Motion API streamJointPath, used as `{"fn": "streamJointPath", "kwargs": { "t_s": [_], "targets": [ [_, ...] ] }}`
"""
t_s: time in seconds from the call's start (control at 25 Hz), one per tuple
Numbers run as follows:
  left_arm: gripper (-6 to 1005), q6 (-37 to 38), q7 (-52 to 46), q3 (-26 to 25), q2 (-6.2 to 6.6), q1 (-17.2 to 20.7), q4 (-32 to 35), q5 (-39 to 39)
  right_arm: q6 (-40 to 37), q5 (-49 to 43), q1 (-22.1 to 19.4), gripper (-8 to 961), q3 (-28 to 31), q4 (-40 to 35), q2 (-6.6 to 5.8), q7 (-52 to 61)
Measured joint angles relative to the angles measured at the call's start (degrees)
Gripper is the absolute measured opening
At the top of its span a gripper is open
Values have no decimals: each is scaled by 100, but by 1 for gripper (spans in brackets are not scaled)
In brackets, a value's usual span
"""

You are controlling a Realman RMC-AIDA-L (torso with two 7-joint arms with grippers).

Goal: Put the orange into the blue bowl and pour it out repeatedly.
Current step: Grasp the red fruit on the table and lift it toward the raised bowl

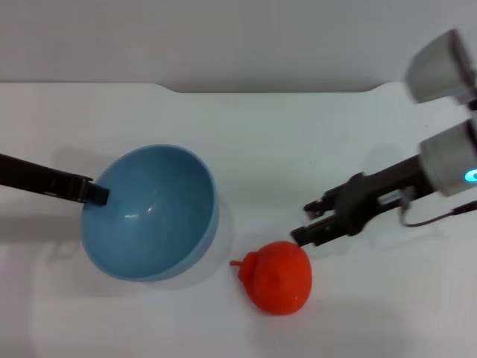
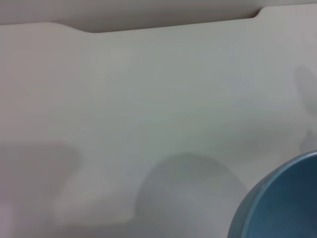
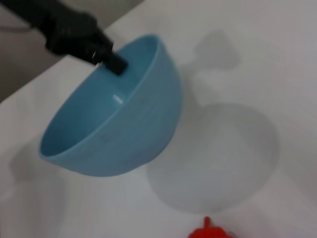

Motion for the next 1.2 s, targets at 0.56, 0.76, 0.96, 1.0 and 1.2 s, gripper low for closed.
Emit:
{"fn": "streamJointPath", "kwargs": {
  "t_s": [0.56,0.76,0.96,1.0,1.2],
  "targets": [
    [-2,8,2,45,0,-66,-34,107,1110,888,486,621,-1888,1300,27,-299],
    [-2,3,5,118,-3,-132,-59,158,1196,869,425,610,-2244,1398,30,-297],
    [-1,2,5,197,-8,-200,-153,175,1331,873,251,562,-2200,1215,5,-257],
    [-1,0,5,214,-8,-211,-166,174,1314,871,114,522,-2094,1007,-7,-178],
    [-1,-31,7,280,-4,-243,-200,175,1267,860,-208,330,-1817,546,-26,-81]
  ]
}}
